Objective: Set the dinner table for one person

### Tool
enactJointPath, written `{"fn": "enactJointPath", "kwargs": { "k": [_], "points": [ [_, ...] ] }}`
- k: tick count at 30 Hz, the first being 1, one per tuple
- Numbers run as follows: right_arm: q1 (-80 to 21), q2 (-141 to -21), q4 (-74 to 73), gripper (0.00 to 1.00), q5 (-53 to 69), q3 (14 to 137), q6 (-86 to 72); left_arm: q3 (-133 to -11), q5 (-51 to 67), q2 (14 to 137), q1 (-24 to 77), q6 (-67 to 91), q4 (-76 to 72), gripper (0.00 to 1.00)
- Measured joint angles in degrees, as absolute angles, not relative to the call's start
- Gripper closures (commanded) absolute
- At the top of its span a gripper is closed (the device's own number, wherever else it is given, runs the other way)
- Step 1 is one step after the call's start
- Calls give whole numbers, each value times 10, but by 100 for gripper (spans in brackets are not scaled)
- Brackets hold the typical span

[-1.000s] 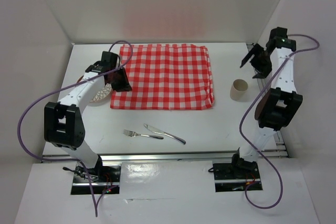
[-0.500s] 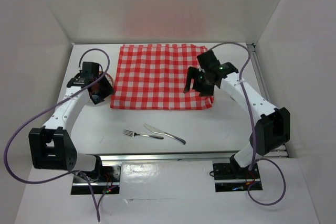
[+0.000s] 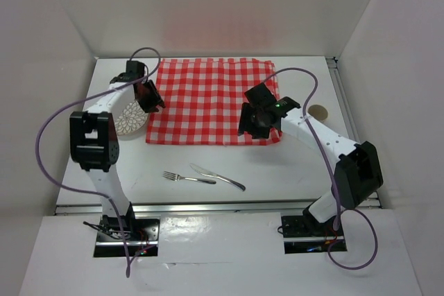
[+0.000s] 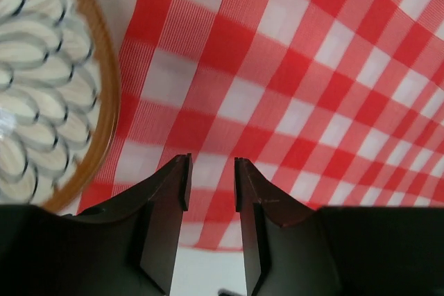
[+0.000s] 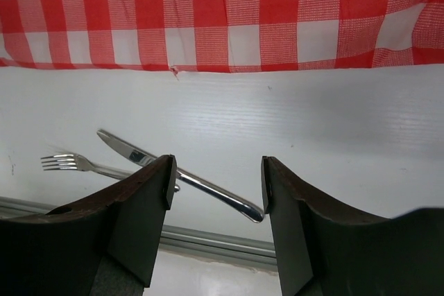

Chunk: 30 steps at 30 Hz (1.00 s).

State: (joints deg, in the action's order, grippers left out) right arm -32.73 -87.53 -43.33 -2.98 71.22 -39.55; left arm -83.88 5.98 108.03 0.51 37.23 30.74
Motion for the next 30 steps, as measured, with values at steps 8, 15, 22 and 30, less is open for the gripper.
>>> {"fn": "enactJointPath", "kwargs": {
  "k": [8,15,22,30],
  "points": [
    [-329,-864,-434,37,-50,713,-396,-935,33,1209,3,358,341,53],
    [-329,-859,-433,37,-56,700,-396,-918,7,1200,-41,359,343,52],
    [-329,-859,-434,28,-57,660,-413,-885,4,1161,-75,349,343,42],
    [-316,-750,-415,13,-90,535,-513,-756,81,1020,-60,350,319,21]
  ]
}}
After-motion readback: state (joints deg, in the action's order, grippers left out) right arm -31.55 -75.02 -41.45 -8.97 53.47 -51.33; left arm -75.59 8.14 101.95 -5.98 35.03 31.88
